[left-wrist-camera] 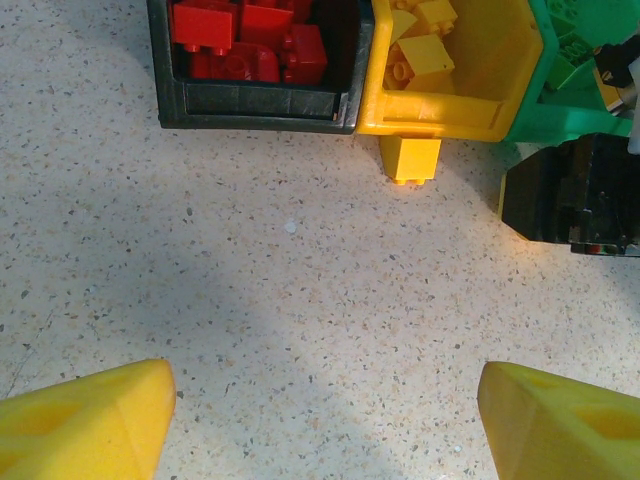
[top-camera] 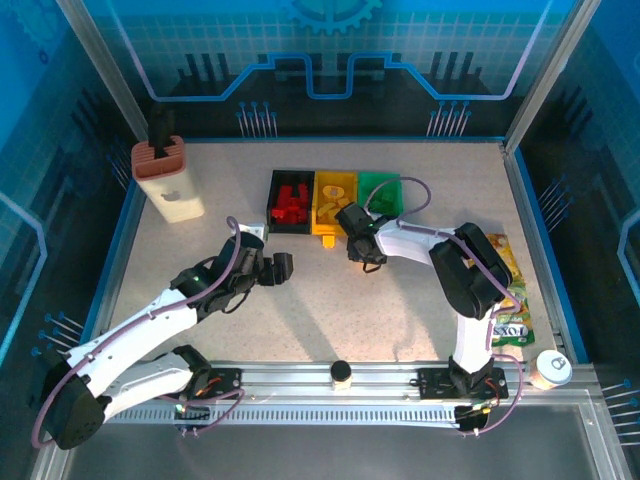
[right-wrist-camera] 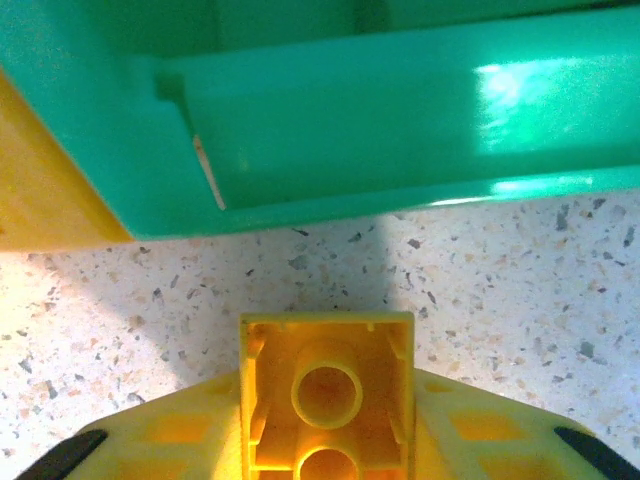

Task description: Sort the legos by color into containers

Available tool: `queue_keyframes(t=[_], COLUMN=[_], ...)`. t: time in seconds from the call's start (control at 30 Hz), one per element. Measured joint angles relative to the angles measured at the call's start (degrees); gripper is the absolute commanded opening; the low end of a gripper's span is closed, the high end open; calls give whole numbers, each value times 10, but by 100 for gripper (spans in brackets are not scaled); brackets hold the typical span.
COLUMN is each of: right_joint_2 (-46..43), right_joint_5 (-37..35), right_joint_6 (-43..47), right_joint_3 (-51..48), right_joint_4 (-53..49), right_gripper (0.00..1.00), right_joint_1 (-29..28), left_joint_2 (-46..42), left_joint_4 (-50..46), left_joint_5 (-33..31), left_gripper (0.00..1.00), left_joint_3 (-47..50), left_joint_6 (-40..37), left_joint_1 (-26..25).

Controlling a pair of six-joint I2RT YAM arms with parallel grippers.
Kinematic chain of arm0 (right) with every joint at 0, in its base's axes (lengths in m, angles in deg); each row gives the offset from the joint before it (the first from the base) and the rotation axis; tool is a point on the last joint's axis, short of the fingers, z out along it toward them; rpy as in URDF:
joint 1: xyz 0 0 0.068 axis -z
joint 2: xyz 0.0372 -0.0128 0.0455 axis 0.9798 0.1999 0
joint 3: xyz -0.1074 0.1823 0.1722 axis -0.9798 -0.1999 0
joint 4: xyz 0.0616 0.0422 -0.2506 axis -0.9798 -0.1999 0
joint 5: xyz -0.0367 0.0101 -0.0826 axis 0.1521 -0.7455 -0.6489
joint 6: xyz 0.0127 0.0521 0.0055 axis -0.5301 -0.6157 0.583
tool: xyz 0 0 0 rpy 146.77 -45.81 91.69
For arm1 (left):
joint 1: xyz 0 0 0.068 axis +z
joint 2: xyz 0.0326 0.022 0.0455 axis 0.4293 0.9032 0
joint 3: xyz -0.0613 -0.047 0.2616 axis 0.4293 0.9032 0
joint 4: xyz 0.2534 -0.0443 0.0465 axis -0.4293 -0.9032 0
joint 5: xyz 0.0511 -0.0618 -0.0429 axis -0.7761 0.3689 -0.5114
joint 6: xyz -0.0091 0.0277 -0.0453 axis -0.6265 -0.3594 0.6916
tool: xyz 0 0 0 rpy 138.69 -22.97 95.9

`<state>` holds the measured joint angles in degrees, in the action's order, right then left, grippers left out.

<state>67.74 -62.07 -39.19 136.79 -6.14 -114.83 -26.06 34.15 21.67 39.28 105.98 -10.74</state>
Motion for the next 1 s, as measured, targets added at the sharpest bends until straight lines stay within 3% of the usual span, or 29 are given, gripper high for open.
queue_keyframes(t=[0.1,0.43,0.6,0.8,0.87,0.93,1.0], right_joint_2=[-7,-73,-47,56,93,125,146], right_joint_5=[-5,-29,-14,8,15,18,20], right_joint_6=[3,52,104,154,164,172,182], right_joint_3=[0,34,163,337,378,410,428], right_joint_4=[-11,-42,-66,-99,-117,-136,-155], right_gripper=[29,30,30,32,40,70,78], right_joint_1=[-12,-28,-11,26,36,43,46], left_joint_2=[0,0,-6,-42,-48,-52,-54], left_joint_4=[0,4,3,-4,-6,-9,-9], left_joint_5=[0,2,11,16,17,17,17], left_gripper=[80,79,79,79,79,80,80], left_joint_3=[0,9,34,54,56,57,60], left_joint_6=[0,4,19,35,35,37,39], left_joint_1=[0,0,0,-2,-4,-5,-6])
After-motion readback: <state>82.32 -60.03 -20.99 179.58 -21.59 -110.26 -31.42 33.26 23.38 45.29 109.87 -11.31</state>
